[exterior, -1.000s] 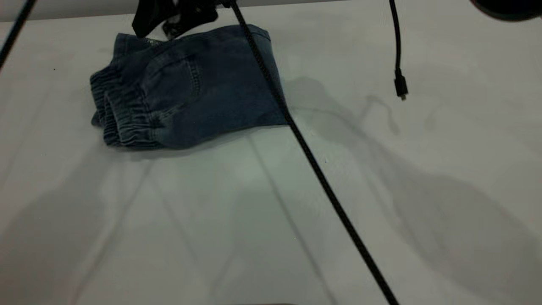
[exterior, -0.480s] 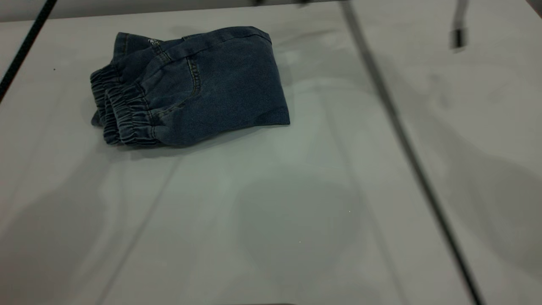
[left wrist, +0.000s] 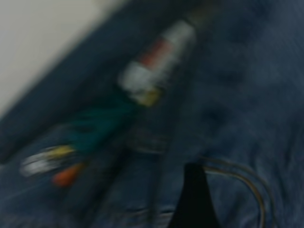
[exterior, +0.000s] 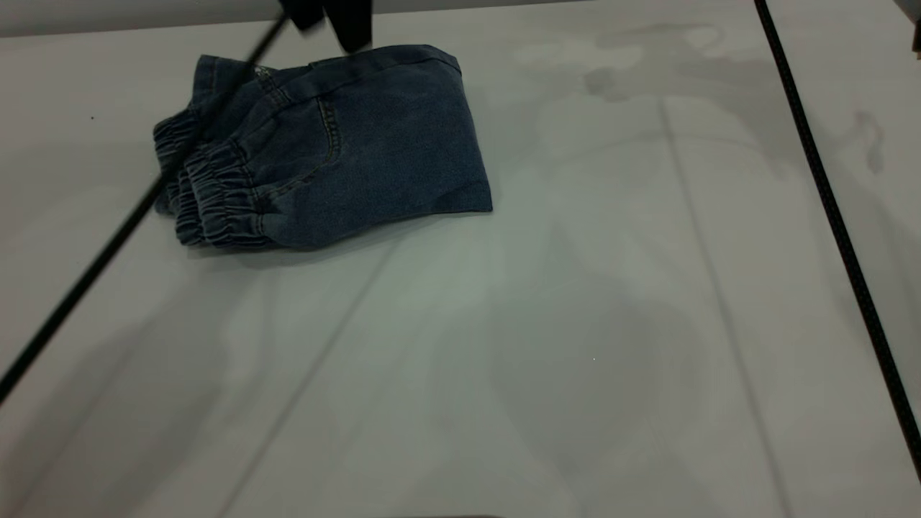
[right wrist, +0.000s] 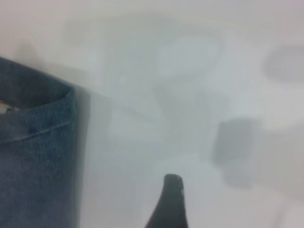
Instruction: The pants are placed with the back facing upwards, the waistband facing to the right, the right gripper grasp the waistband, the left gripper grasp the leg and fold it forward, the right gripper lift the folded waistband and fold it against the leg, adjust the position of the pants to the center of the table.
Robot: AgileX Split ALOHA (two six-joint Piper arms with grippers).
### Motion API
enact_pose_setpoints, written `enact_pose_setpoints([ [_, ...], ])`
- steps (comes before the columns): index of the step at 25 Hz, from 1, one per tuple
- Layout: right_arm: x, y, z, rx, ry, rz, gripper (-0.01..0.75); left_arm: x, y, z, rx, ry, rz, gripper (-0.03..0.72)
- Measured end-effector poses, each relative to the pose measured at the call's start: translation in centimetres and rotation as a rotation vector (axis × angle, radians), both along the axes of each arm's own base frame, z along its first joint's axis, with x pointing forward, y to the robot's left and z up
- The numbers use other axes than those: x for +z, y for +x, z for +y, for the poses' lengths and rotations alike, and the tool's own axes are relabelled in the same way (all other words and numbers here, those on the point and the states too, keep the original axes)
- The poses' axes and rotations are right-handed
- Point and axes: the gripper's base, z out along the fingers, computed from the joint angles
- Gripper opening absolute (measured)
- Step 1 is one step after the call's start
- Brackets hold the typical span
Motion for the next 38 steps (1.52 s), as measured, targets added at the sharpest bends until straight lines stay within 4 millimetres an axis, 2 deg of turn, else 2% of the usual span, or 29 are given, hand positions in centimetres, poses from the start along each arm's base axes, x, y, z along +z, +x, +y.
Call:
enact_pose_setpoints([
  [5, 0.0, 0.0, 0.0, 0.004, 0.001, 0.000, 0.582, -4.1, -1.9, -0.2, -0.226, 0.074, 0.111, 0.504],
  [8, 0.0, 0.0, 0.0, 0.008, 0.000, -0.002, 0.582, -6.9, -2.1, 0.1, -0.264, 0.114, 0.168, 0.504],
  [12, 0.0, 0.0, 0.0, 0.011, -0.003, -0.003, 0.582, -9.9, -2.2, -0.1, -0.234, 0.124, 0.196, 0.504],
  [16, -0.1, 0.0, -0.2, 0.010, -0.019, -0.004, 0.582, -10.3, -2.9, -1.7, -0.256, 0.153, 0.190, 0.504],
  [22, -0.1, 0.2, -1.1, -0.007, -0.026, -0.005, 0.582, -10.4, -6.0, -7.6, -0.382, 0.162, 0.172, 0.504],
  [27, -0.1, 0.4, -2.4, -0.028, -0.039, -0.005, 0.582, -10.5, -8.3, -10.9, -0.369, 0.147, 0.171, 0.504],
  [30, -0.1, 0.4, -2.8, -0.036, -0.039, -0.005, 0.582, -10.4, -8.5, -11.9, -0.265, 0.131, 0.169, 0.504],
  [34, 0.2, 0.4, -3.0, -0.037, -0.052, -0.013, 0.582, -9.3, -7.6, -12.8, -0.136, 0.086, 0.137, 0.504],
  [38, 2.8, 0.1, -3.2, -0.038, -0.071, -0.060, 0.582, -6.7, -6.3, -13.4, -0.125, 0.076, 0.058, 0.504],
])
